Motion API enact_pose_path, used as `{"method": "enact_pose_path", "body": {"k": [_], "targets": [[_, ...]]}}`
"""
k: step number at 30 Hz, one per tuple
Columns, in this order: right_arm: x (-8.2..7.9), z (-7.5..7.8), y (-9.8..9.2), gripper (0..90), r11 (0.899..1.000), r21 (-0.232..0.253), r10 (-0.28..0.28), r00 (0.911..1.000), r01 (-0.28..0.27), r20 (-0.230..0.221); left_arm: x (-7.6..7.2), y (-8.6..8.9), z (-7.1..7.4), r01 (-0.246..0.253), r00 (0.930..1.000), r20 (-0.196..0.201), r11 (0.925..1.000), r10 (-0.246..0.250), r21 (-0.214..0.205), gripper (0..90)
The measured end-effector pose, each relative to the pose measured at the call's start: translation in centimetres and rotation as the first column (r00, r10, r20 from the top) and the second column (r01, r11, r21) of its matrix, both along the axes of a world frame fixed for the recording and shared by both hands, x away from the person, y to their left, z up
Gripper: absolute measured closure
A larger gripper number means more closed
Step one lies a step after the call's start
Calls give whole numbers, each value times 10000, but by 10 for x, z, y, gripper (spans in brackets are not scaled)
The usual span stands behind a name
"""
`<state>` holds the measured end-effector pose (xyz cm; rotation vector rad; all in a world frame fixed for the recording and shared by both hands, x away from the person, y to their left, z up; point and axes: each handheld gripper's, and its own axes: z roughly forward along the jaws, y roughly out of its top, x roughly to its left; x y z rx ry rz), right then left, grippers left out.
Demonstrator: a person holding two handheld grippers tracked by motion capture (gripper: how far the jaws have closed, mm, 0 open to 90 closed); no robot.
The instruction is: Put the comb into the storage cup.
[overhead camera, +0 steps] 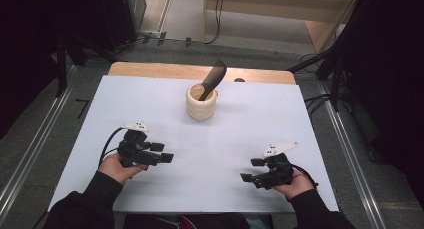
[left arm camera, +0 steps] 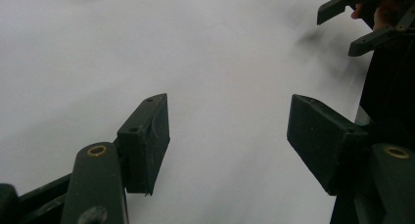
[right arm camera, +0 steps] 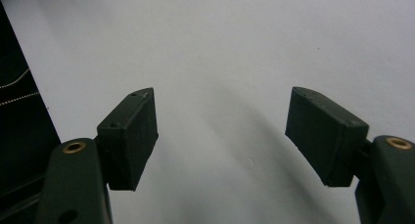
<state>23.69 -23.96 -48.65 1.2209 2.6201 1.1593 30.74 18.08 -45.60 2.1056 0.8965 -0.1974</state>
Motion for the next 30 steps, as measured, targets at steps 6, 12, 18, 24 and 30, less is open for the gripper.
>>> {"method": "enact_pose_path", "body": {"k": [6, 12, 18, 24, 30], "targets": [[0, 0, 0, 257, 10000, -1, -8, 10000, 8, 22, -8, 6, 0, -17, 10000, 12, 9999, 17, 110, 327], [0, 0, 0, 256, 10000, -10, -3, 10000, 3, 28, -14, 11, 2, -42, 9998, 219, 9990, 32, 456, 326], [0, 0, 0, 256, 10000, -26, -2, 10000, 2, 16, -19, 12, 1, 75, 9998, 204, 9980, -88, 629, 327], [0, 0, 0, 255, 10000, -35, -18, 10000, 18, -4, -18, 13, -1, 103, 9998, 163, 9971, -116, 759, 327], [0, 0, 0, 255, 10000, -23, -6, 10000, 6, -32, -17, 13, -2, 178, 9998, 104, 9967, -187, 797, 327]]}}
